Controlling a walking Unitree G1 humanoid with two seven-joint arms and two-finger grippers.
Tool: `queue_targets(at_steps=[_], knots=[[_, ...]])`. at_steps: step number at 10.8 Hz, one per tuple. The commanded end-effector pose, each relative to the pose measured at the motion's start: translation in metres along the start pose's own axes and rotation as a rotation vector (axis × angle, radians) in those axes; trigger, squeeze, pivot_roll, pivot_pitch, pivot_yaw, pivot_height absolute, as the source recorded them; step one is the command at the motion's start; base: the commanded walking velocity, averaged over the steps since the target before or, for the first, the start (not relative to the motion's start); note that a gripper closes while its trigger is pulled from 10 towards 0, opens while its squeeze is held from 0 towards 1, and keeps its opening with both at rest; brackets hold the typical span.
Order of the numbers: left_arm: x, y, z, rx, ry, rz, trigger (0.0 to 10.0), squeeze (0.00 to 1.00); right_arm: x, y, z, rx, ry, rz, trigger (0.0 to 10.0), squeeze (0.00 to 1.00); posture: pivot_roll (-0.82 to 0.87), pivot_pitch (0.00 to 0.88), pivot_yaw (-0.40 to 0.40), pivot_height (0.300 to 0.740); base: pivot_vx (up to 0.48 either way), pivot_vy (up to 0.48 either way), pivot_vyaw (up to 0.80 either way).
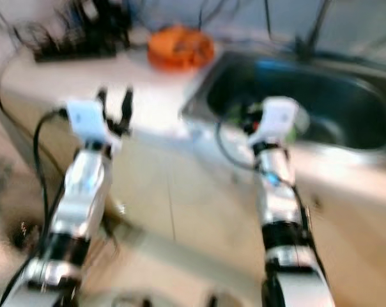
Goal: Kitchen organization
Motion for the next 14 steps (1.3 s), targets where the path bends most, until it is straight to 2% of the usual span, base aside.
queue_targets(at_steps=[1, 3, 6, 7, 8, 9, 10, 11, 12, 14], knots=[[0.003, 0.001, 0.000, 0.001, -0.009, 0.007, 10.0, 0.00, 0.003, -0.003, 0.005, -0.020, -0.004, 0.015, 10.0, 0.00, 0.06, 0.034, 0.021, 0.740, -0.244, 0.000, 0.00], [0.007, 0.003, -0.004, 0.015, -0.004, 0.018, 10.0, 0.00, 0.005, -0.002, 0.004, -0.015, -0.001, 0.024, 10.0, 0.00, 0.06, 0.038, 0.017, 0.740, 0.000, 0.000, 0.00], [0.028, 0.014, -0.021, 0.099, -0.024, 0.062, 10.0, 0.00, 0.014, 0.008, -0.014, 0.051, -0.001, 0.057, 10.0, 0.00, 0.06, 0.038, 0.017, 0.740, 0.000, 0.000, 0.00], [0.045, 0.029, -0.042, 0.195, -0.035, 0.103, 10.0, 0.00, 0.022, 0.024, -0.036, 0.142, -0.007, 0.091, 10.0, 0.00, 0.06, 0.042, 0.011, 0.740, 0.000, 0.000, 0.00], [0.055, 0.043, -0.059, 0.282, -0.063, 0.116, 10.0, 0.00, 0.027, 0.036, -0.053, 0.214, -0.015, 0.114, 10.0, 0.00, 0.06, 0.043, 0.010, 0.740, 0.000, 0.000, 0.00], [0.064, 0.056, -0.073, 0.351, -0.050, 0.155, 10.0, 0.00, 0.033, 0.048, -0.068, 0.275, -0.025, 0.140, 10.0, 0.00, 0.06, 0.045, 0.009, 0.740, 0.000, 0.000, 0.00], [0.075, 0.076, -0.091, 0.448, -0.053, 0.190, 10.0, 0.00, 0.038, 0.068, -0.091, 0.388, -0.026, 0.170, 10.0, 0.00, 0.06, 0.045, 0.008, 0.740, 0.000, 0.000, 0.00], [0.090, 0.109, -0.116, 0.594, -0.011, 0.280, 10.0, 0.00, 0.039, 0.104, -0.126, 0.602, -0.033, 0.166, 10.0, 0.00, 0.07, 0.045, 0.006, 0.740, 0.000, 0.000, -0.59], [0.097, 0.134, -0.130, 0.693, 0.008, 0.330, 10.0, 0.00, 0.041, 0.128, -0.143, 0.715, -0.023, 0.182, 10.0, 0.00, 0.07, 0.044, 0.007, 0.740, 0.000, 0.000, -0.59], [0.105, 0.163, -0.143, 0.807, 0.051, 0.394, 10.0, 0.00, 0.039, 0.156, -0.159, 0.854, -0.035, 0.157, 10.0, 0.00, 0.07, 0.041, 0.010, 0.740, 0.000, 0.000, -0.61]])
Point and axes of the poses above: a point about 5 cm out from each wrist's last joint towards the gripper, its own y axis pointing back from the gripper into the wrist, its own z axis along the axis of the wrist's last joint, x = y × z, the point moved 1 cm from there along -y, pointing out of the wrist towards the gripper, and after that the axes turned 11 degrees about y, right-handed, at the moved point
